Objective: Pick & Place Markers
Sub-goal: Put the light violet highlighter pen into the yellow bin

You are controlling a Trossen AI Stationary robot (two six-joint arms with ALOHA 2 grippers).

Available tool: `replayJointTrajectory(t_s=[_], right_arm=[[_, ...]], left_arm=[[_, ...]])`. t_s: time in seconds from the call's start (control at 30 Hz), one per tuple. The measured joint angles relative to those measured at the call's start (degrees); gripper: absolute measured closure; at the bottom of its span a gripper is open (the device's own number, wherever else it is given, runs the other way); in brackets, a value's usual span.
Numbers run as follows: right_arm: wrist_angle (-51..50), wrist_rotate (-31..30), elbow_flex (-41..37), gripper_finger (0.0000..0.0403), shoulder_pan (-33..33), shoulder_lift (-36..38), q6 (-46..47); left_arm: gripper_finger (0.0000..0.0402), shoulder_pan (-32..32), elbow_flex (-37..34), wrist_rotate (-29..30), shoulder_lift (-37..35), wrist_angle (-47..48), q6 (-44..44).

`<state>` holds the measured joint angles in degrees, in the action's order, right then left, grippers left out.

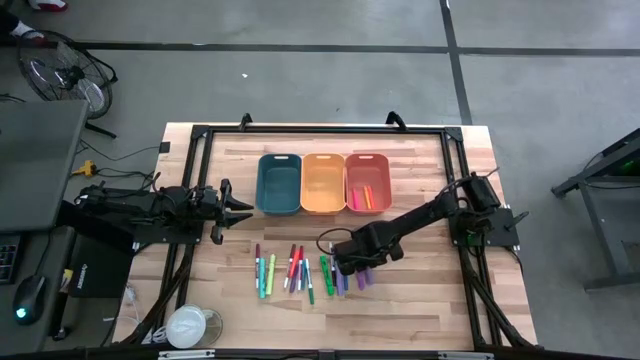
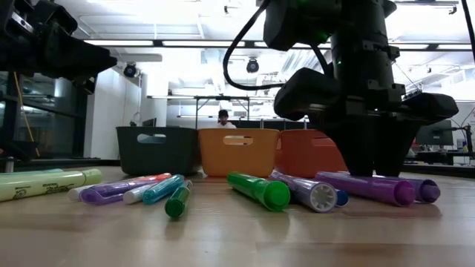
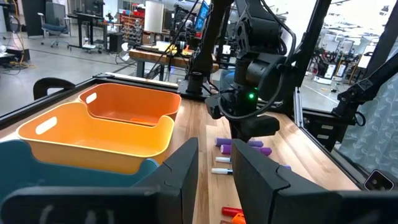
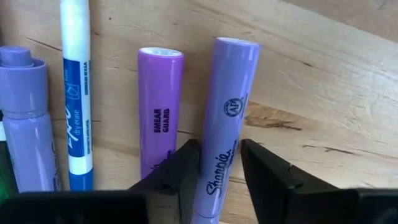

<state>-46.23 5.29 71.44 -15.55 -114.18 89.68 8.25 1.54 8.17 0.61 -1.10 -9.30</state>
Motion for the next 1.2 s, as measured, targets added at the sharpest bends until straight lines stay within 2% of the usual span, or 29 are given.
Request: replayJointTrajectory(t_s=[0.2,0.57,0.93,1.2], right_arm=[[-0.47,-0.06,-0.02,0.0346,0.18,-0.07,-0.19],[-0.99,-0.47,-0.09,0.0347,0.18,0.31,-0.4],[-2.9,-4.23,-0.09,0.0347,0.35,3.73,-1.25],[-3.63,-3.72,2.26,0.0347,0.91,6.41,-1.38]], left_arm=[[0.0308,0.01,0.01,0.0,-0.01,0.0,0.0],[0.0308,0.0,0.0,-0.01,0.01,0.0,0.0],[0.0308,0.01,0.0,0.01,0.0,0.0,0.0],[0.0308,0.01,0.02,-0.01,0.01,0.0,0.0]])
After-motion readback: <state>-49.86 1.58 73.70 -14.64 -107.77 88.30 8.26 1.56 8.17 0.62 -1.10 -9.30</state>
